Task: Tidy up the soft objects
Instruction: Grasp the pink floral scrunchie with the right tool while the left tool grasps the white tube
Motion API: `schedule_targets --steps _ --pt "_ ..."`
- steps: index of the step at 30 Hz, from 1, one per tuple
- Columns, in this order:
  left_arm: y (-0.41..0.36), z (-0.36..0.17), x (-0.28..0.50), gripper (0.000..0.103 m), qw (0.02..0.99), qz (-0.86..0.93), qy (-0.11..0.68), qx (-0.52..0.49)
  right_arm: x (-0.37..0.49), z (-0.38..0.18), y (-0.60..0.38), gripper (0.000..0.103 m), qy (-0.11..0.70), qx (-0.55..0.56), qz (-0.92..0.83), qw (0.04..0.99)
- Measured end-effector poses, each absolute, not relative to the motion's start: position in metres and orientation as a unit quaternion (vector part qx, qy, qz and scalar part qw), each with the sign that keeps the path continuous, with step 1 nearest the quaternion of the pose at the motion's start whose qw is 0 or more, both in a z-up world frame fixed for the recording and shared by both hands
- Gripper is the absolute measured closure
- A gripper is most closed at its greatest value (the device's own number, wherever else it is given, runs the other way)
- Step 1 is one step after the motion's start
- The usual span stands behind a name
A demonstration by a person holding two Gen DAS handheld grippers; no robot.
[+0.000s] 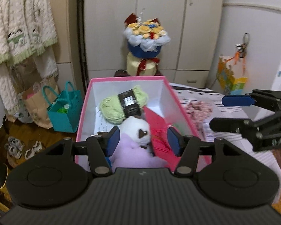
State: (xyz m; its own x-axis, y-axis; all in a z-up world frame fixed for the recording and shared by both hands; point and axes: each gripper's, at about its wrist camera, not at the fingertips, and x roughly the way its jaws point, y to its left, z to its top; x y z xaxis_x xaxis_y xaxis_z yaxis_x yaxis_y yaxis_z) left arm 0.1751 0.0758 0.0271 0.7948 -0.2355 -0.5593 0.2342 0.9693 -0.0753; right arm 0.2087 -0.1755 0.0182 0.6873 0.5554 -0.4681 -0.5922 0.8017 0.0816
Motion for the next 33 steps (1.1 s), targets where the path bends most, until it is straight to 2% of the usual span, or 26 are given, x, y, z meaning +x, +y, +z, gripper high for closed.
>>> schedule_targets --steps 15,25,33 --pt "0.003 0.042 0.126 0.043 0.933 -0.224 0.279 0.035 0.184 0.034 -0.256 0.023 0.267 0.015 0.274 0.924" --pt "-0.065 0.020 0.148 0.043 0.919 -0.261 0.292 0.046 0.217 0.019 -0.299 0.022 0.302 0.040 0.265 0.915" --pt "-0.104 -0.010 0.186 0.045 0.921 -0.240 0.304 0.045 0.277 0.003 -0.304 0.022 0.344 0.005 0.294 0.892"
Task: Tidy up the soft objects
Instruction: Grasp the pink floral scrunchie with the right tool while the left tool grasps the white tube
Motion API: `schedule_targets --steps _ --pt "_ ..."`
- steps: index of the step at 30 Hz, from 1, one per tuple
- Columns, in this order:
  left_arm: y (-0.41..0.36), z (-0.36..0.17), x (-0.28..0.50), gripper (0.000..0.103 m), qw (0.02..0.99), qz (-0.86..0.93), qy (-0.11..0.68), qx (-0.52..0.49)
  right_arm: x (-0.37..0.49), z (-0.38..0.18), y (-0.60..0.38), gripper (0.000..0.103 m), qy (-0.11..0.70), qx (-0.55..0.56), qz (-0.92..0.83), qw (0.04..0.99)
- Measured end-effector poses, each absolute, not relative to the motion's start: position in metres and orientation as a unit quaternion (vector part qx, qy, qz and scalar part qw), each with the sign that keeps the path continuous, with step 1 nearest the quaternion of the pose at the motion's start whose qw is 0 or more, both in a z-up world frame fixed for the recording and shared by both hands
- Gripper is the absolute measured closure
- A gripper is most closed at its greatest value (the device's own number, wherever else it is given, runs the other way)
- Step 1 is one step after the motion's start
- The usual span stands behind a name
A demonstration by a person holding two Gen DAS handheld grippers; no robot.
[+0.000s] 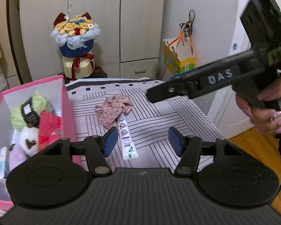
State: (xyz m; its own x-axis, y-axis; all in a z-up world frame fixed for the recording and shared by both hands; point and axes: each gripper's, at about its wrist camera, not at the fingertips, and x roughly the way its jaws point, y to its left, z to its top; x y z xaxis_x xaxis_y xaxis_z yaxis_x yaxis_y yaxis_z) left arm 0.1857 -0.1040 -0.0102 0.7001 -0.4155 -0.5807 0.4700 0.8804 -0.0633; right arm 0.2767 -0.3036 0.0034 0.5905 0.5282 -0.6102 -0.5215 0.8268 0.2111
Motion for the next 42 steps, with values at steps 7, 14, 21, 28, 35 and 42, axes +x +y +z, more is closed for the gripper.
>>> schedule_targets --steps 7,14,21,28,35,42 --pt "-0.124 -0.046 0.229 0.055 0.924 -0.213 0.318 0.018 0.326 -0.028 -0.306 0.022 0.352 0.009 0.312 0.882" --pt "-0.136 -0.084 0.264 0.063 0.930 -0.163 0.329 0.009 0.372 -0.067 -0.296 0.022 0.366 0.009 0.316 0.875" --pt "-0.139 -0.104 0.284 0.066 0.926 -0.146 0.348 -0.018 0.407 -0.094 -0.282 0.016 0.392 0.009 0.315 0.864" --pt "-0.149 -0.117 0.288 0.063 0.925 -0.138 0.354 0.006 0.414 -0.107 -0.265 0.014 0.390 -0.042 0.315 0.864" --pt "-0.154 -0.119 0.285 0.062 0.930 -0.124 0.345 0.018 0.409 -0.107 -0.269 0.082 0.368 -0.046 0.323 0.871" --pt "-0.155 -0.120 0.286 0.079 0.934 -0.113 0.337 0.029 0.389 -0.088 -0.283 0.088 0.313 -0.035 0.265 0.912"
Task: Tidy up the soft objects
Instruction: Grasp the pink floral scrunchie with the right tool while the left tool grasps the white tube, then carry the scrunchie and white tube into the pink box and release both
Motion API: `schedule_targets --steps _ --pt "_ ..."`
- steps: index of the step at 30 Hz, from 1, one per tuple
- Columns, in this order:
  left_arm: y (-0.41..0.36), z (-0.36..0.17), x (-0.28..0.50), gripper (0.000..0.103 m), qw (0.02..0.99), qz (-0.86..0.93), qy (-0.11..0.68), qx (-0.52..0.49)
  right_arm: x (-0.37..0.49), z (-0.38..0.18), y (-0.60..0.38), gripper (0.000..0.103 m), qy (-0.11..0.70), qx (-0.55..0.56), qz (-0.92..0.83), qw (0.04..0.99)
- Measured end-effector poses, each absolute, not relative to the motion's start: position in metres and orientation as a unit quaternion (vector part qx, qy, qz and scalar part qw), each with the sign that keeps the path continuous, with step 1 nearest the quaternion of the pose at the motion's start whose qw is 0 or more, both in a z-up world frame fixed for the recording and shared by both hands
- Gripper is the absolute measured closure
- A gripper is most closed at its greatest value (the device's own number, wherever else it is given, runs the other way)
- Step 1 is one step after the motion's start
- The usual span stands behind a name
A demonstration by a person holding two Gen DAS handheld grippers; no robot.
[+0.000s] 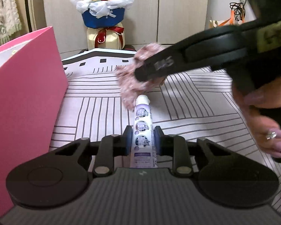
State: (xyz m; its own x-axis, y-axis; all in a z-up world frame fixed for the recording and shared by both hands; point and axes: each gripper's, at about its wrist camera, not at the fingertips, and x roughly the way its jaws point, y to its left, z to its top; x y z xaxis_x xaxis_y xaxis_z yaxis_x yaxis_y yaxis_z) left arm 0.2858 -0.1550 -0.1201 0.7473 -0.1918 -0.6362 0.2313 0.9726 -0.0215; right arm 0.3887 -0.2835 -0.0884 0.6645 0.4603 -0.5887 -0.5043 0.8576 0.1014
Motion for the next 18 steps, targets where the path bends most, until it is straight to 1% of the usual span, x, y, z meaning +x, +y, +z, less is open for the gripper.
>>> schedule_targets --steps 6,13,18 --pt "-0.156 -0.118 0.283 0.080 0.935 -0.121 0.330 0.045 0.368 -0.077 -0.304 0.087 0.296 -0.024 0.228 0.927" --pt "-0.146 -0.110 0.276 0.080 0.937 -0.133 0.323 0.023 0.337 -0.072 -0.327 0.087 0.280 -0.007 0.184 0.942" --pt "-0.137 -0.101 0.267 0.080 0.932 -0.146 0.331 -0.001 0.314 -0.074 -0.334 0.088 0.291 0.005 0.177 0.940"
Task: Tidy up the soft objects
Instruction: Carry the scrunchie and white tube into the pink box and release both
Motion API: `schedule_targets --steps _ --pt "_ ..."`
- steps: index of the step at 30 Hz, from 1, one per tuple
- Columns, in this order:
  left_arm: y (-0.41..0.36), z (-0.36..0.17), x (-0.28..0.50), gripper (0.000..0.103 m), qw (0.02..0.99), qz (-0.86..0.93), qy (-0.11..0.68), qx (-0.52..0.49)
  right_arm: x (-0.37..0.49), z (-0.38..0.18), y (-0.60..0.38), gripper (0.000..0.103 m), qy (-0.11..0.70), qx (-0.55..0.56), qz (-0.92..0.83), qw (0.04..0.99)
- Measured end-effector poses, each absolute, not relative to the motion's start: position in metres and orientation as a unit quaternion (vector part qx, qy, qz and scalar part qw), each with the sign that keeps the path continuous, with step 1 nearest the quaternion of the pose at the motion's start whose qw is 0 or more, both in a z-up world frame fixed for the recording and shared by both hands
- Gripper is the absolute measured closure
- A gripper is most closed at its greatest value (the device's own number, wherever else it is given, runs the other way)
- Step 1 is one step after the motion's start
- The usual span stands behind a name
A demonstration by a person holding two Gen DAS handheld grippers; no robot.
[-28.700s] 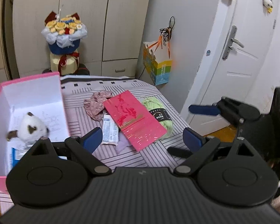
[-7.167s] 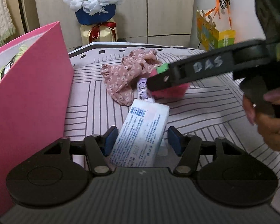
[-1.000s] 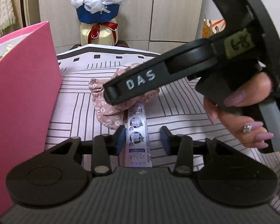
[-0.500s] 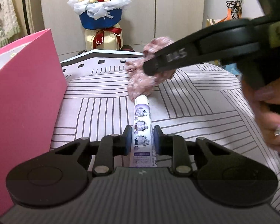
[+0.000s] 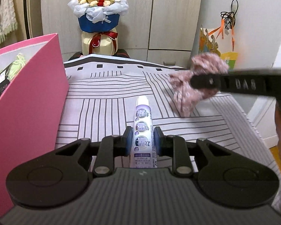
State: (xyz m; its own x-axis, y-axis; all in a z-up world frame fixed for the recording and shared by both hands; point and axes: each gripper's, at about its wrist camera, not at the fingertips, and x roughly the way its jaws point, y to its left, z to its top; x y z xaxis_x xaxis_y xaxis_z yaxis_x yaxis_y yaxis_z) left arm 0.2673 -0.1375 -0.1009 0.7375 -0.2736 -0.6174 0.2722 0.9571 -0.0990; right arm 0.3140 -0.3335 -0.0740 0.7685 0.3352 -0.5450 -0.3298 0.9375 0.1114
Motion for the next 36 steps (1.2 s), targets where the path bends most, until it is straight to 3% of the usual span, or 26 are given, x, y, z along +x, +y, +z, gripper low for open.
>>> schedule_targets --steps 36 --pt "-0.033 -0.047 0.117 0.080 0.901 -0.242 0.356 -0.045 0.120 -0.061 -0.255 0.087 0.344 -0.031 0.257 0.903"
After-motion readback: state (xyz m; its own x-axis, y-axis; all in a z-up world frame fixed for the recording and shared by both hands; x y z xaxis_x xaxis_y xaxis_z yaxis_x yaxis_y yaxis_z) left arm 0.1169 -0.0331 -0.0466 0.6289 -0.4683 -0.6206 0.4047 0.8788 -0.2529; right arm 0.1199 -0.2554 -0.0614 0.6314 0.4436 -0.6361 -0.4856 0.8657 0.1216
